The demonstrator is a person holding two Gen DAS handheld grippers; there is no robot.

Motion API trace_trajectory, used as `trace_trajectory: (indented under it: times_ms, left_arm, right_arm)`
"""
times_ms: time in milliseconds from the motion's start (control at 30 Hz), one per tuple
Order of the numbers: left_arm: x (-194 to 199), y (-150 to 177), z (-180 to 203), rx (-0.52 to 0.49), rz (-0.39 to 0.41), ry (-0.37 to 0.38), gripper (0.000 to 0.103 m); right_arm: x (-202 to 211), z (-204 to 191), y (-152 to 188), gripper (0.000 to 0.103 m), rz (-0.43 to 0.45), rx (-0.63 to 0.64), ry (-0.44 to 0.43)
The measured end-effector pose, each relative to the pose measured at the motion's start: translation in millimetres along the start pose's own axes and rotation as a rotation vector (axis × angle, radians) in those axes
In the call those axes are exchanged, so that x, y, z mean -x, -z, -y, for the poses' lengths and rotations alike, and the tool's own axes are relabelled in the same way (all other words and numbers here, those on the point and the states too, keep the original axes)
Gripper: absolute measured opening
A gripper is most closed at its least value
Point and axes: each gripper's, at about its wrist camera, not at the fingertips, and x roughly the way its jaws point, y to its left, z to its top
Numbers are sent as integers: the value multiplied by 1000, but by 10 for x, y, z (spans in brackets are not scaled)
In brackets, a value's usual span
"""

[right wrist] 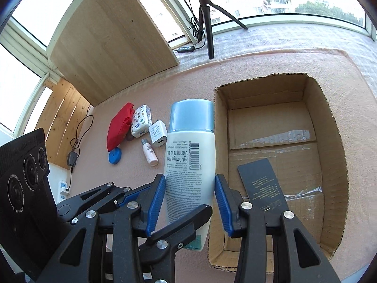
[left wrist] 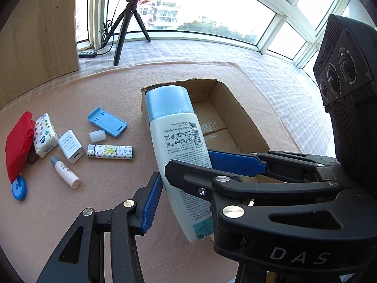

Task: Organize objects
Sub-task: 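Lower the bottle into the box and open the right gripper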

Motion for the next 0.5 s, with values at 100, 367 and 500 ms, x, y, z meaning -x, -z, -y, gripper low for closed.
trace_trajectory:
  times_ms: [100, 367, 500]
  left_arm:
    - [-130, -40, 184, -23, -18, 12, 51]
    - [-361, -95, 397, -58, -57, 21, 51]
    - [-368, -79, 424, -69, -63, 7, 51]
  right_arm:
    - [52, 184, 14, 40, 5, -27, 11]
    - [86, 491, 53, 40, 3, -68, 20]
    - [75, 560, 62, 40, 10, -76, 39]
